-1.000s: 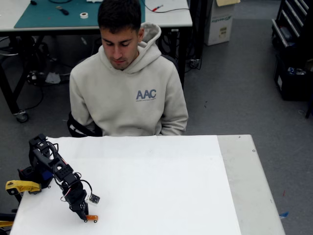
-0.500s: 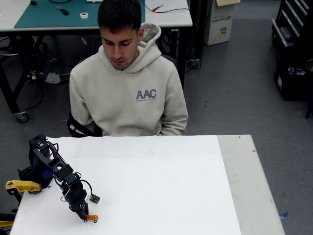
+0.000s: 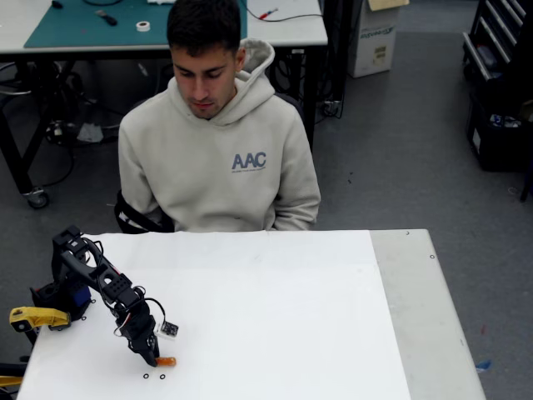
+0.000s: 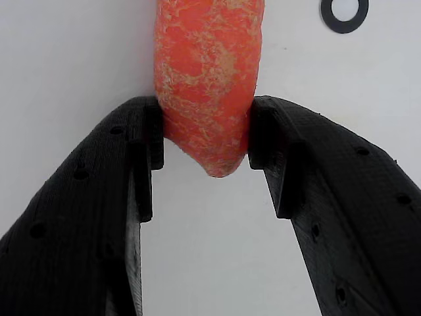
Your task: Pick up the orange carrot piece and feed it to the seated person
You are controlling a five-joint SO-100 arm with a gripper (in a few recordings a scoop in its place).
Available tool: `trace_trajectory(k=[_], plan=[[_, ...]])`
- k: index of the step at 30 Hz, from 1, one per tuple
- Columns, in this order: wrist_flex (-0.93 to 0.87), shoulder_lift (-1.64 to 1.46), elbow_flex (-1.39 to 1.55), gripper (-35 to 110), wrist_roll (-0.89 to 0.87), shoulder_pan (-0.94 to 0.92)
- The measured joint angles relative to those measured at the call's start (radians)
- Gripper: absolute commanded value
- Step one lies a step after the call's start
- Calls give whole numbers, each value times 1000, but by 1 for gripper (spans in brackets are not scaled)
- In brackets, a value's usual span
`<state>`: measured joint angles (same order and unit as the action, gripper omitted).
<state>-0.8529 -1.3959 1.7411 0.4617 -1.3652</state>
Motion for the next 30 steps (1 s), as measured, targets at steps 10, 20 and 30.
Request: trace_trajectory(k=[10,20,30], plan=[[-57,-181,0,-3,-155,103],[-278,-465,0,-2,-201,221],[-456,-515,-212,-2,-443,336]])
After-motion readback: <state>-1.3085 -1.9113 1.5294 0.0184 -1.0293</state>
